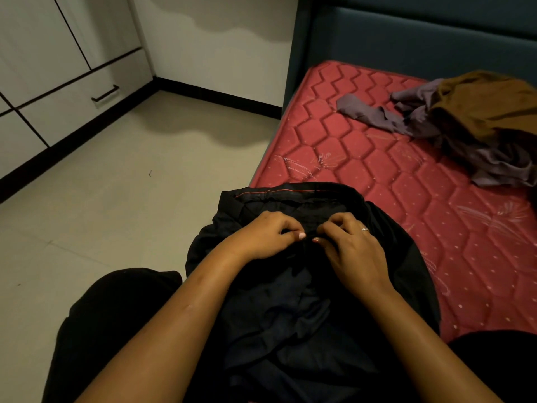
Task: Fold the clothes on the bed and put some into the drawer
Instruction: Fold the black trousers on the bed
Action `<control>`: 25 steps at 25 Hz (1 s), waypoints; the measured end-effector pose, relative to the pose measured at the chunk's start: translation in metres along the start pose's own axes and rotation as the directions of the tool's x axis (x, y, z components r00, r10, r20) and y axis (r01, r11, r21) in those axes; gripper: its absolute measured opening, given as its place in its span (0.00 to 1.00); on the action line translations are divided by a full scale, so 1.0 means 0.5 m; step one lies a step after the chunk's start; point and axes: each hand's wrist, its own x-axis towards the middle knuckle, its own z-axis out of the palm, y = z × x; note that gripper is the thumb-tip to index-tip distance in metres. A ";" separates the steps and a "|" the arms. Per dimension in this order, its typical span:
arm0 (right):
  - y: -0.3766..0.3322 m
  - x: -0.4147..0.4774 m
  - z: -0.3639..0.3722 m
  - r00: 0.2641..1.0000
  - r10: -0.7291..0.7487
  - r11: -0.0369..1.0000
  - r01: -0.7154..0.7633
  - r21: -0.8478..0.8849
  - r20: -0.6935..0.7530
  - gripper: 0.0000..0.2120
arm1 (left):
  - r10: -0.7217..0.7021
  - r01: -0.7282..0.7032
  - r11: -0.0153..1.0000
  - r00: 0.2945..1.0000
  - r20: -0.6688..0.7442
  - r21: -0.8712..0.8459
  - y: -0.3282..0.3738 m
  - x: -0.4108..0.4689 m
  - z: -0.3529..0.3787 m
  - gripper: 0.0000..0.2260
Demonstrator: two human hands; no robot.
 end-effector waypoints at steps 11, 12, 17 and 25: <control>-0.005 -0.006 0.007 0.994 -0.088 0.996 0.087 -0.013 -0.064 0.13 | 0.003 -0.001 1.000 0.991 -0.135 0.015 0.014 0.006 0.021 0.06; -0.005 -0.008 0.007 0.996 -0.068 0.998 0.067 -0.015 -0.060 0.14 | 0.004 -0.002 1.000 0.992 -0.129 0.018 0.016 0.007 0.021 0.06; -0.004 -0.010 0.014 0.999 -0.039 0.998 0.040 0.053 -0.016 0.14 | -0.026 0.031 0.998 0.995 -0.097 0.054 0.015 0.010 0.023 0.07; 0.004 -0.003 0.006 0.993 0.072 0.983 -0.086 0.162 0.090 0.07 | -0.046 0.061 0.994 0.985 -0.169 0.086 0.027 0.007 0.034 0.09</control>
